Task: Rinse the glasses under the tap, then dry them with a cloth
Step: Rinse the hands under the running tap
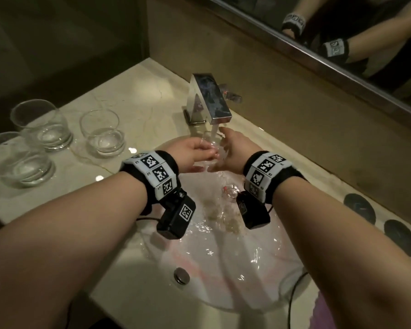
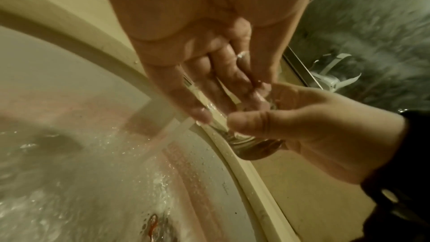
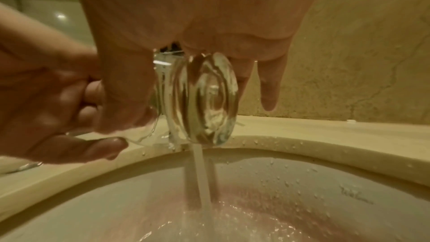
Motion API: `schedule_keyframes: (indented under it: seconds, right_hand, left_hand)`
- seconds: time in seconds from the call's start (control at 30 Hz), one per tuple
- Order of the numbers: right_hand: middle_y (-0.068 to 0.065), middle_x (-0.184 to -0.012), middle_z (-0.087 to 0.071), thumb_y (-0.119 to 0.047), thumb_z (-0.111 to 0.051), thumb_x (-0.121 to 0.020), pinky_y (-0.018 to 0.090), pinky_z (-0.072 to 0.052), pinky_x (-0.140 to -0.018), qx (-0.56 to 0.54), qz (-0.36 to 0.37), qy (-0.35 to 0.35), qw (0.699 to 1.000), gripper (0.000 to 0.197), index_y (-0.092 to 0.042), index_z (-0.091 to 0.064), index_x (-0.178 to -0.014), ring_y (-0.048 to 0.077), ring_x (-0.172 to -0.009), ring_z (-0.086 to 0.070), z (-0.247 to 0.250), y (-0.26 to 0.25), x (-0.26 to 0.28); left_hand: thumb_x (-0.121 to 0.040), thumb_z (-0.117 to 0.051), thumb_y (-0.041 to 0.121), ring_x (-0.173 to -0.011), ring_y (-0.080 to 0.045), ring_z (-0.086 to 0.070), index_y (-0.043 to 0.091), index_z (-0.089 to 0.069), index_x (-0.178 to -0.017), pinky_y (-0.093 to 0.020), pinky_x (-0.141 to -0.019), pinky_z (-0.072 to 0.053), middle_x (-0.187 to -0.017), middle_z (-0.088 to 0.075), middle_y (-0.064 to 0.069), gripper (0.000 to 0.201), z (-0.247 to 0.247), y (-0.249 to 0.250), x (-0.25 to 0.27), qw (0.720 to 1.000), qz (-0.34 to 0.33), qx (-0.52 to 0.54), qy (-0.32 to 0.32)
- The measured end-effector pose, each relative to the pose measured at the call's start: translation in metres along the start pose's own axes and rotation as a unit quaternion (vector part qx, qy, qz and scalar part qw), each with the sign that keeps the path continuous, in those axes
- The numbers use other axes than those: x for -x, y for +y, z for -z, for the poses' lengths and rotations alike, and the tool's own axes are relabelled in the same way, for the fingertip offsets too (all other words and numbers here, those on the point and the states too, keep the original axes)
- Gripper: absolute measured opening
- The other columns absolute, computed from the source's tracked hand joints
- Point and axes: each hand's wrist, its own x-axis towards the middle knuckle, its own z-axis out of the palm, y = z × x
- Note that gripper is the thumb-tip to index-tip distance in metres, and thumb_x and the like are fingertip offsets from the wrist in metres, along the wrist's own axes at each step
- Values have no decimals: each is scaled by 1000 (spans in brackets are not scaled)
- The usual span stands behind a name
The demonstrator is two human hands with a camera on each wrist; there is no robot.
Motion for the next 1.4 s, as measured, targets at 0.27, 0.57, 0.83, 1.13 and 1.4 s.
schedule_keyframes:
  seconds: [0.27, 0.57, 0.83, 1.13, 1.4]
  right_hand:
    - [3, -128, -49, -25, -72, -81, 39, -53, -90, -431, -56, 27, 900, 65, -28, -38, -135, 21, -103, -61, -24, 34, -17]
    - [10, -124, -55, -21, -59, -91, 32, -48, -75, -535, -51, 25, 843, 43, -25, -44, -130, 26, -104, -60, -36, 50, -32]
    - [9, -92, -70, -76, -29, -81, 30, -45, -63, -423, -90, -8, 901, 73, -19, -65, -109, 19, -71, -62, -35, 37, -41]
    - [9, -123, -55, -19, -68, -78, 28, -45, -65, -507, -16, -46, 860, 54, -35, -43, -123, 21, -81, -65, -36, 48, -27]
    - [3, -101, -65, -58, -45, -91, 29, -48, -63, -412, -108, -18, 904, 53, -22, -48, -129, 15, -61, -60, -30, 33, -32]
  left_hand:
    - [-95, -52, 14, -88, -8, -66, 15, -55, -86, -28, -80, -54, -88, -69, 2, 9, 12, -16, -41, 987, 46, 148, 35]
    - [-87, -60, 3, -90, -13, -68, 12, -56, -99, -24, -74, -57, -99, -69, -3, 16, 11, -14, -53, 993, 29, 111, 32]
    - [-84, -63, 5, -92, -17, -68, 9, -57, -105, -25, -73, -56, -99, -71, -6, 22, 13, -17, -50, 993, 19, 116, 5]
    - [-85, -61, 5, -82, -11, -68, 17, -59, -93, -22, -69, -53, -84, -72, 2, 14, 18, -22, -47, 991, 12, 131, 19]
    - [-83, -63, 1, -78, -8, -69, 16, -59, -98, -15, -57, -52, -85, -70, 1, 22, 13, -22, -44, 986, 2, 166, 36]
